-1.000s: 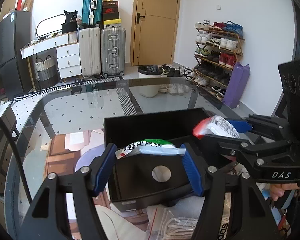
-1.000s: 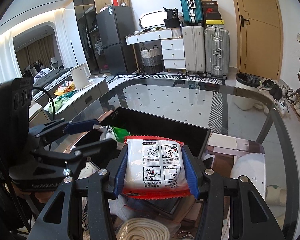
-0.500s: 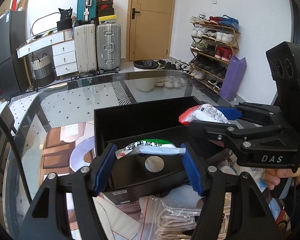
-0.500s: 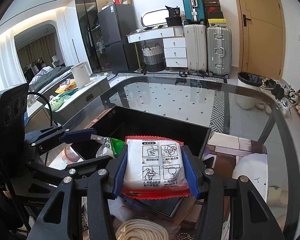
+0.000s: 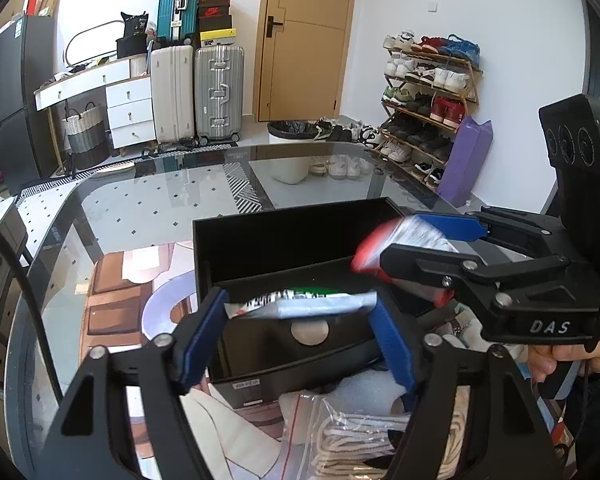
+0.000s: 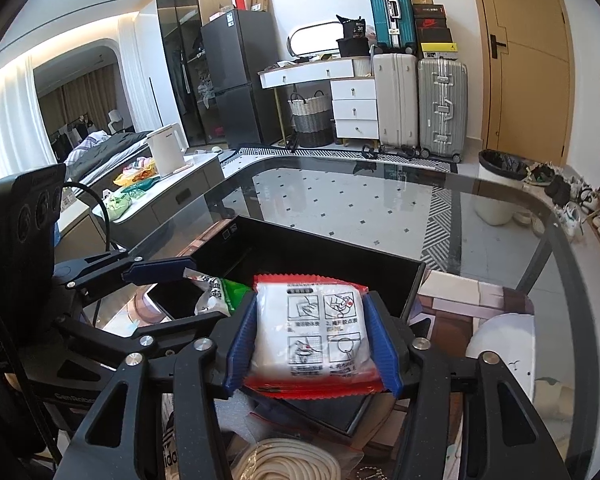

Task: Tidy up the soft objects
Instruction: 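Lower the packet into the black box and open the right gripper, then move the right gripper back to the white plush toy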

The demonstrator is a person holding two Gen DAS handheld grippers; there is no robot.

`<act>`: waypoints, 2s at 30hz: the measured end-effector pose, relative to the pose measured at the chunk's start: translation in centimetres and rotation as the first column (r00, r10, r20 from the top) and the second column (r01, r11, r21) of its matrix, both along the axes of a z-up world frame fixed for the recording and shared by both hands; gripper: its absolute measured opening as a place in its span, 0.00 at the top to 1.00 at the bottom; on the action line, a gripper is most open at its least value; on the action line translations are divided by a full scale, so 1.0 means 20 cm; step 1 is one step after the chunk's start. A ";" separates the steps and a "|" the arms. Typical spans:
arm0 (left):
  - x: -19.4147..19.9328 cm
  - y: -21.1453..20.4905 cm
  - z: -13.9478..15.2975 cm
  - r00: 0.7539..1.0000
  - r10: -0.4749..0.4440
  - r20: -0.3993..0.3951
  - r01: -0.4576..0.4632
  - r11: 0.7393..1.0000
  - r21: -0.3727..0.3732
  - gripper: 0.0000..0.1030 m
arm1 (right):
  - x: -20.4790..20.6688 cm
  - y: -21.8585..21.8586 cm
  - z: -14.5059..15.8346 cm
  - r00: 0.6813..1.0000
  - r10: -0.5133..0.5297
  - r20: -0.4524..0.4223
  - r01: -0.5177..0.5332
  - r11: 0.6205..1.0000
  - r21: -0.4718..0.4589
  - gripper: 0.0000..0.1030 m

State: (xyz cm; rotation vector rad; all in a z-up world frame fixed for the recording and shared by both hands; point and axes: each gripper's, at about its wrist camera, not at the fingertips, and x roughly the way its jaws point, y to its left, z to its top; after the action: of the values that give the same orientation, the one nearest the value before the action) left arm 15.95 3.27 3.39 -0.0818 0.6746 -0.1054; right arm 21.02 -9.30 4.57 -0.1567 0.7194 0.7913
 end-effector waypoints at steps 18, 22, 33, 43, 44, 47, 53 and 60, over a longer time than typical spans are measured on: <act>-0.23 0.11 0.04 0.993 0.087 0.079 -0.084 0.996 -0.034 0.00 | -0.20 -0.30 0.06 0.992 -0.127 0.000 0.127 0.992 0.016 0.02; -0.30 0.11 0.00 0.992 0.106 0.062 -0.105 0.994 -0.015 0.00 | -0.28 -0.37 0.04 0.990 -0.144 -0.004 0.144 0.989 0.016 0.01; -0.49 0.05 -0.08 0.994 0.093 0.060 -0.096 0.995 0.042 0.00 | -0.44 -0.47 0.01 0.985 -0.171 0.007 0.171 0.985 0.000 0.01; -0.56 0.01 -0.13 0.998 0.058 -0.008 -0.058 0.998 0.016 0.00 | -0.49 -0.56 -0.04 0.979 -0.201 -0.004 0.201 0.979 -0.023 0.01; -0.56 0.01 -0.14 0.998 0.054 -0.011 -0.053 0.998 0.029 0.00 | -0.49 -0.56 -0.05 0.979 -0.206 -0.001 0.206 0.978 -0.031 0.01; -0.58 -0.01 -0.14 0.999 0.037 -0.003 -0.037 0.998 0.041 0.00 | -0.48 -0.56 -0.07 0.977 -0.211 -0.014 0.210 0.976 -0.050 0.01; -0.59 -0.04 -0.15 0.999 0.031 -0.008 -0.031 0.997 0.065 0.00 | -0.45 -0.57 -0.15 0.972 -0.229 -0.050 0.224 0.970 -0.095 0.01; -0.57 -0.05 -0.18 0.999 0.035 -0.035 -0.032 0.997 0.077 0.00 | -0.42 -0.57 -0.25 0.965 -0.249 -0.079 0.234 0.959 -0.161 0.01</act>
State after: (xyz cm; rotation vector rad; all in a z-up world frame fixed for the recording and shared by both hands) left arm 4.51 2.21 -0.28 -0.0219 0.7124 -0.0462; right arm 12.69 -20.76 -0.38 -0.1629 0.8748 0.5127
